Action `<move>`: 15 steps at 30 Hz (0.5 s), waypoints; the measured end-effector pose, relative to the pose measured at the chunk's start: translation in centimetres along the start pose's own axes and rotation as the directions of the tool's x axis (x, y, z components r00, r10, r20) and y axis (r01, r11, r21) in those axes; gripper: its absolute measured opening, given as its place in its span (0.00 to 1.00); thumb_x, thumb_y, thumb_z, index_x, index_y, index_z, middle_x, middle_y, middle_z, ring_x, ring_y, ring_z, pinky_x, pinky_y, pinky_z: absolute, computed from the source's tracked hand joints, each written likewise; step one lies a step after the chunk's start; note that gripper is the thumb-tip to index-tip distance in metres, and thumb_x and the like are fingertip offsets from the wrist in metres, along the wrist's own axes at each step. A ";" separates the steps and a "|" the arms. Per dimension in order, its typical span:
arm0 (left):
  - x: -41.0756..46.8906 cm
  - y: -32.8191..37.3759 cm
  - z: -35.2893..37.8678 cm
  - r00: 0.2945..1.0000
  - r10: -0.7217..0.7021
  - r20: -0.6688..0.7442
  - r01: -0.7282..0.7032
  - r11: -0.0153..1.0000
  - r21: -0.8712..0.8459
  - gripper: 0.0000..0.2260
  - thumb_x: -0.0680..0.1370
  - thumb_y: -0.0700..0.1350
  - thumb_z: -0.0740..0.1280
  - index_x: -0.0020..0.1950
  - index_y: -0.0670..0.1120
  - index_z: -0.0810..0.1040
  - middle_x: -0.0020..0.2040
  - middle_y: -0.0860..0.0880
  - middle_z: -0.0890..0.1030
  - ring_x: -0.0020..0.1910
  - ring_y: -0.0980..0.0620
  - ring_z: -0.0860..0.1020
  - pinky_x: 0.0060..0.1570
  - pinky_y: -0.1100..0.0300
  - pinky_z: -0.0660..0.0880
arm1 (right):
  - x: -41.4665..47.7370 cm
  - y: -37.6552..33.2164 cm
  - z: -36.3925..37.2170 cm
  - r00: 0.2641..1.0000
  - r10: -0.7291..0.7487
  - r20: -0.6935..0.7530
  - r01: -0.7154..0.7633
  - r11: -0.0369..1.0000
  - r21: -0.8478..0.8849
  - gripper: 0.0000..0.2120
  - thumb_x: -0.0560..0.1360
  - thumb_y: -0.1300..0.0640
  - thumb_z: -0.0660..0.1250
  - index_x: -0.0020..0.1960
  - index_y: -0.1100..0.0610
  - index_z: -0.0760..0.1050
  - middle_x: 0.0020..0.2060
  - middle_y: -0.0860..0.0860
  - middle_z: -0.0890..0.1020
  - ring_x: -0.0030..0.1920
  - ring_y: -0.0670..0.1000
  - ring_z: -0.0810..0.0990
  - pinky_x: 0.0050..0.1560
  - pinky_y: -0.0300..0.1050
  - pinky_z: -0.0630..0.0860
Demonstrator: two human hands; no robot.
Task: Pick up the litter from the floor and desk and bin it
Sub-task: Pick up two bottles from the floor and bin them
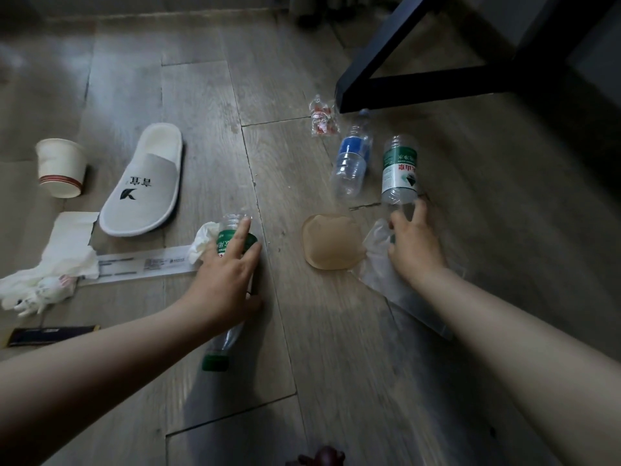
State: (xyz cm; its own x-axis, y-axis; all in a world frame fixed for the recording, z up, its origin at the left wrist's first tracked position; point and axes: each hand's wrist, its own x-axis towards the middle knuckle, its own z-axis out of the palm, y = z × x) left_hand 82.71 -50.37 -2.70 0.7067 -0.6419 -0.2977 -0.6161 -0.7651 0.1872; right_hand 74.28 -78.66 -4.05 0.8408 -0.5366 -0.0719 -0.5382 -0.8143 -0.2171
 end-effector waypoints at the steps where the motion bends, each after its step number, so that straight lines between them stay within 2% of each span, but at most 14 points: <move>1: 0.0 -0.1 0.0 1.000 -0.001 -0.003 0.001 1.000 -0.009 0.43 0.70 0.57 0.72 0.78 0.49 0.52 0.77 0.49 0.33 0.74 0.31 0.50 0.73 0.43 0.55 | -0.2 0.4 0.0 1.000 -0.006 -0.008 0.006 1.000 0.014 0.14 0.74 0.65 0.64 0.59 0.61 0.70 0.68 0.62 0.61 0.54 0.65 0.76 0.55 0.53 0.74; 3: -0.1 -0.3 0.1 1.000 0.001 0.000 -0.001 1.000 -0.030 0.44 0.69 0.57 0.73 0.78 0.50 0.52 0.77 0.50 0.33 0.74 0.31 0.52 0.72 0.43 0.57 | -0.7 1.2 -0.4 1.000 0.020 -0.001 -0.020 0.998 0.065 0.11 0.73 0.66 0.63 0.55 0.61 0.71 0.60 0.61 0.67 0.50 0.64 0.76 0.50 0.52 0.74; 6: -0.1 -0.6 0.3 1.000 0.011 -0.001 -0.011 0.999 -0.039 0.45 0.68 0.57 0.74 0.78 0.51 0.52 0.77 0.51 0.32 0.73 0.32 0.55 0.71 0.43 0.61 | -1.6 2.0 -1.0 0.999 0.045 0.013 -0.047 0.995 0.093 0.11 0.73 0.63 0.65 0.54 0.61 0.73 0.55 0.61 0.72 0.51 0.63 0.76 0.48 0.49 0.72; 11: 0.0 -1.2 0.9 1.000 0.017 -0.008 -0.018 0.998 -0.058 0.49 0.64 0.58 0.76 0.78 0.52 0.52 0.76 0.48 0.32 0.74 0.34 0.56 0.69 0.43 0.64 | -1.7 1.4 -2.0 0.995 0.088 0.036 -0.091 0.991 0.099 0.18 0.73 0.54 0.69 0.58 0.59 0.69 0.57 0.59 0.72 0.52 0.60 0.76 0.48 0.49 0.73; 15: 0.0 -1.2 1.3 1.000 0.012 -0.025 -0.013 0.999 -0.046 0.48 0.65 0.58 0.75 0.78 0.51 0.53 0.77 0.46 0.33 0.74 0.35 0.57 0.70 0.45 0.62 | -0.2 0.2 -2.1 0.976 0.215 -0.023 -0.208 0.963 0.172 0.31 0.70 0.48 0.72 0.64 0.62 0.64 0.61 0.62 0.70 0.58 0.64 0.75 0.55 0.51 0.72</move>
State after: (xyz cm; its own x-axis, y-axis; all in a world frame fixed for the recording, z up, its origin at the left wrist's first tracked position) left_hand 82.96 -49.39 -4.09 0.7078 -0.6519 -0.2723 -0.6085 -0.7583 0.2338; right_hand 73.87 -79.21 -2.08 0.7035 -0.7043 -0.0945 -0.6834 -0.6341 -0.3617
